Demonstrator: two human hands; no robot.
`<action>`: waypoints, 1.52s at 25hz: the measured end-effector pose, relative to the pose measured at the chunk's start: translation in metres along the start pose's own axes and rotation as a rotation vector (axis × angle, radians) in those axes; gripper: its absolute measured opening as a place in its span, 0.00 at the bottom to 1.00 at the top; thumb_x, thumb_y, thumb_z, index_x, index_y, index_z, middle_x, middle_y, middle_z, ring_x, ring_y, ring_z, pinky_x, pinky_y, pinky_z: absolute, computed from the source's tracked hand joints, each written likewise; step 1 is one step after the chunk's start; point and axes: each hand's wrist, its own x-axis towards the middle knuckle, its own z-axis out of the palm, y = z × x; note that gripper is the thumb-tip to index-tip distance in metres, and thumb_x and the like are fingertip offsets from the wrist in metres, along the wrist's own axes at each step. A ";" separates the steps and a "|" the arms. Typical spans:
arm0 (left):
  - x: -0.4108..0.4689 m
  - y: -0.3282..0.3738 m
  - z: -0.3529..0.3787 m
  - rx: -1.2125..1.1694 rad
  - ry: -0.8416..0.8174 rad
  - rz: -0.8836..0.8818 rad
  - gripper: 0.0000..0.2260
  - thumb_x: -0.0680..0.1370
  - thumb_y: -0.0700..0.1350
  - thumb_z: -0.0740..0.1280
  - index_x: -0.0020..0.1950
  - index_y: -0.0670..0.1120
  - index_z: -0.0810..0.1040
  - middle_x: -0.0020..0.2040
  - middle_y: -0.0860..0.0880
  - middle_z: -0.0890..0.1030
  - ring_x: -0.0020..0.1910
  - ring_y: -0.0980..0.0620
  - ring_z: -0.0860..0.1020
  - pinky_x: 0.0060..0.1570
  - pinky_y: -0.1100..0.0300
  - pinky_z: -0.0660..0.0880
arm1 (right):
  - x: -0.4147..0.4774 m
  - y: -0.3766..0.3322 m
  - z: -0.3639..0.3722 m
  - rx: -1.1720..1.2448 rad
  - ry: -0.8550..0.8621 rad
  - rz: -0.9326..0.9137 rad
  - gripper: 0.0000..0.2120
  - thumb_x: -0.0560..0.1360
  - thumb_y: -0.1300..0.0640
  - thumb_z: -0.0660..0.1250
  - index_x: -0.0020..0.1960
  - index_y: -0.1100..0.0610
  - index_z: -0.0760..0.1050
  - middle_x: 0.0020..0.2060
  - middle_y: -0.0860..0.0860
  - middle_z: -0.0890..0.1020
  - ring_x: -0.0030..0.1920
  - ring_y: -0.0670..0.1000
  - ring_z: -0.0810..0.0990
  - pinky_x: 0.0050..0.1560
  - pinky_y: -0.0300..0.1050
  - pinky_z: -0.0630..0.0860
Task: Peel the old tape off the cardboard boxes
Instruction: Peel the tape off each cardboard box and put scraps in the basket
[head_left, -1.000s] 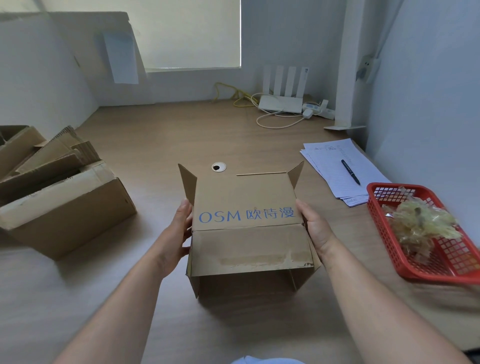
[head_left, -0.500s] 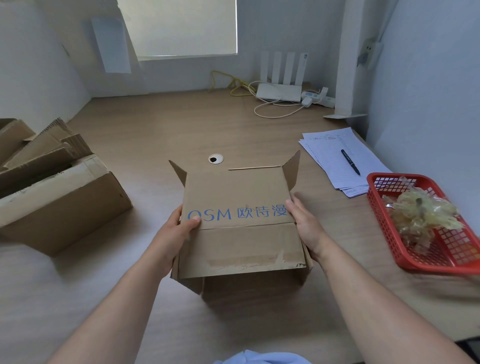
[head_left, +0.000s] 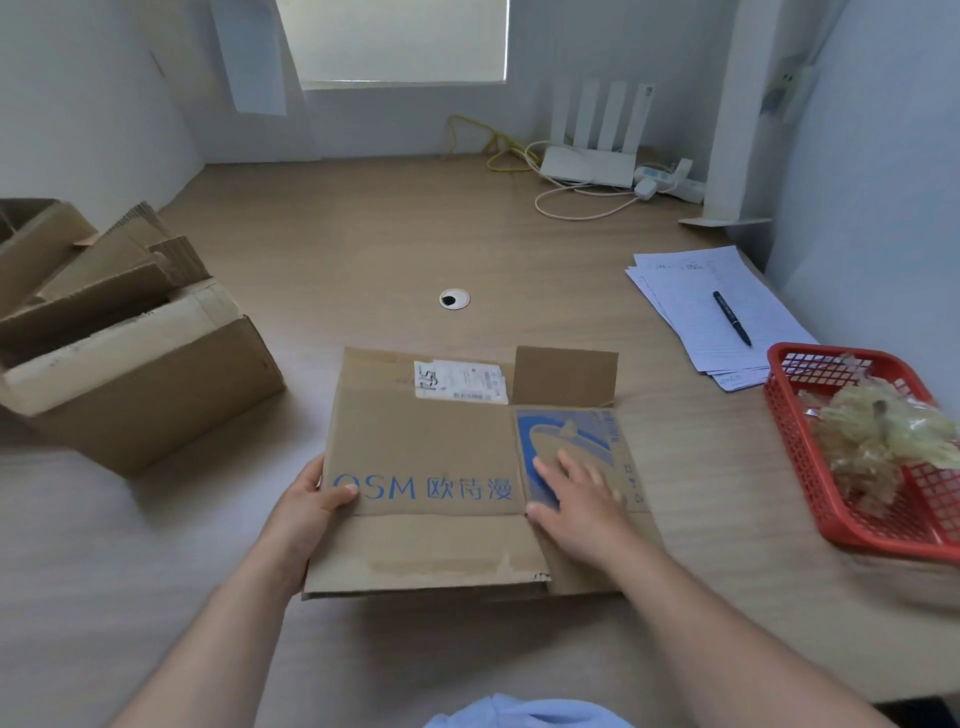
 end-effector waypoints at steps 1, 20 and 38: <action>0.002 -0.011 -0.006 0.090 0.048 -0.009 0.18 0.77 0.34 0.63 0.62 0.52 0.76 0.48 0.45 0.84 0.42 0.43 0.82 0.40 0.52 0.77 | -0.005 -0.002 0.010 -0.104 -0.016 -0.020 0.31 0.77 0.40 0.56 0.76 0.40 0.48 0.77 0.47 0.46 0.76 0.52 0.46 0.72 0.58 0.51; 0.014 -0.098 0.018 1.406 0.114 0.475 0.37 0.79 0.64 0.35 0.74 0.43 0.63 0.75 0.41 0.62 0.74 0.42 0.60 0.71 0.46 0.50 | 0.059 -0.033 0.017 -0.257 0.070 -0.120 0.36 0.78 0.35 0.50 0.78 0.51 0.41 0.77 0.52 0.40 0.76 0.53 0.38 0.74 0.55 0.38; 0.025 -0.080 0.013 1.282 0.037 0.303 0.38 0.75 0.68 0.56 0.79 0.53 0.48 0.79 0.51 0.42 0.77 0.54 0.38 0.75 0.54 0.39 | 0.060 -0.001 0.008 -0.117 0.128 -0.202 0.33 0.76 0.40 0.60 0.76 0.51 0.56 0.76 0.51 0.54 0.75 0.53 0.51 0.74 0.50 0.50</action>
